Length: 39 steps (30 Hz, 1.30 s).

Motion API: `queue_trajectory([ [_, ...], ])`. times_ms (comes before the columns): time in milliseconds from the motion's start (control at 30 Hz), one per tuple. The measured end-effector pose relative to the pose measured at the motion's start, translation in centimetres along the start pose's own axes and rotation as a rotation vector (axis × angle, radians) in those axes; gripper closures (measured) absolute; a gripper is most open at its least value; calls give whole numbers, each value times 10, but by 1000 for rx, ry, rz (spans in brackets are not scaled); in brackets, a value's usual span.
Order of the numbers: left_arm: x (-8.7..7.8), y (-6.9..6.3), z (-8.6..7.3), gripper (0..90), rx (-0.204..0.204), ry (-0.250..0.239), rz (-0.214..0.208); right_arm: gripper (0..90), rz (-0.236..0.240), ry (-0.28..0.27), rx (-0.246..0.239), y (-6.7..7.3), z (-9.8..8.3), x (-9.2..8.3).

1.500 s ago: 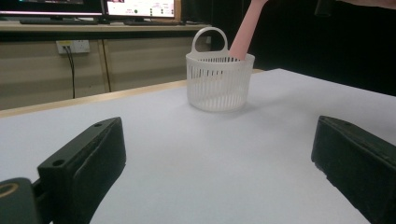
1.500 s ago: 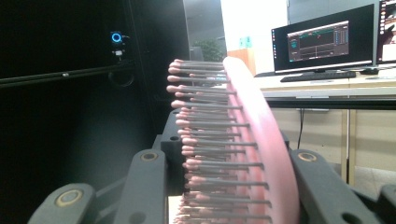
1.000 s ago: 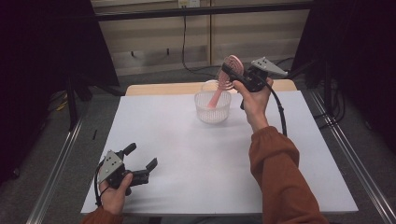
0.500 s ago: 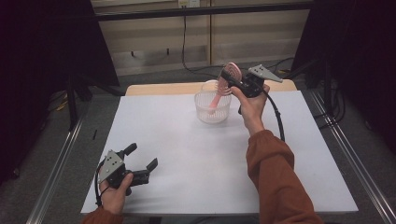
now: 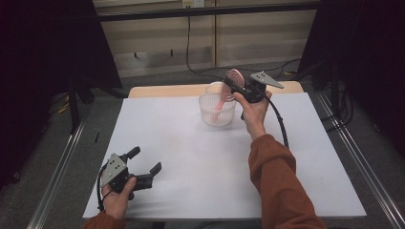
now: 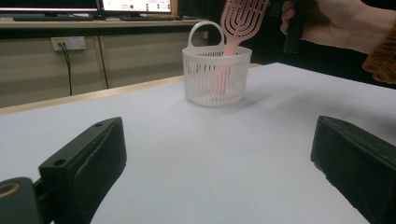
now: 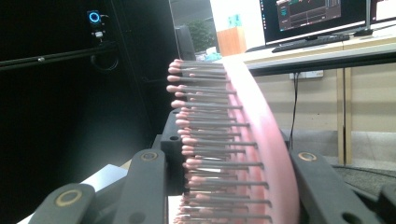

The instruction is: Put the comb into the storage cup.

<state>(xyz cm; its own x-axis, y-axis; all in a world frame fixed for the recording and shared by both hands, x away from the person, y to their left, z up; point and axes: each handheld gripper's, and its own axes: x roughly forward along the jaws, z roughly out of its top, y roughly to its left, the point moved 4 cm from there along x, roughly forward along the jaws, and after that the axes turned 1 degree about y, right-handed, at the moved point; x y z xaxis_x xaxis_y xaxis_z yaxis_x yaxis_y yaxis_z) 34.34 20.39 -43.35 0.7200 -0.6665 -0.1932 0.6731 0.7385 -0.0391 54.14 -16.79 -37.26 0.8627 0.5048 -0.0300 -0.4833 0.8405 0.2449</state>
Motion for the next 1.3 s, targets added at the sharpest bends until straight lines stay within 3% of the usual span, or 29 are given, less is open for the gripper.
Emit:
queue_trajectory([
  [467, 0, 0, 0, 35, 7, 4, -12, 628, 15, 2, 24, -3, -11, 5],
  [933, 1, 0, -1, 35, 3, 12, -11, 605, -31, 41, 45, -17, -17, 3],
  [1033, 1, -1, -1, 35, 9, 13, -13, 594, -40, 54, 28, -17, -19, 4],
  [1300, 1, 0, -1, 35, 9, 15, -14, 588, -47, 59, 34, -23, -21, 4],
])
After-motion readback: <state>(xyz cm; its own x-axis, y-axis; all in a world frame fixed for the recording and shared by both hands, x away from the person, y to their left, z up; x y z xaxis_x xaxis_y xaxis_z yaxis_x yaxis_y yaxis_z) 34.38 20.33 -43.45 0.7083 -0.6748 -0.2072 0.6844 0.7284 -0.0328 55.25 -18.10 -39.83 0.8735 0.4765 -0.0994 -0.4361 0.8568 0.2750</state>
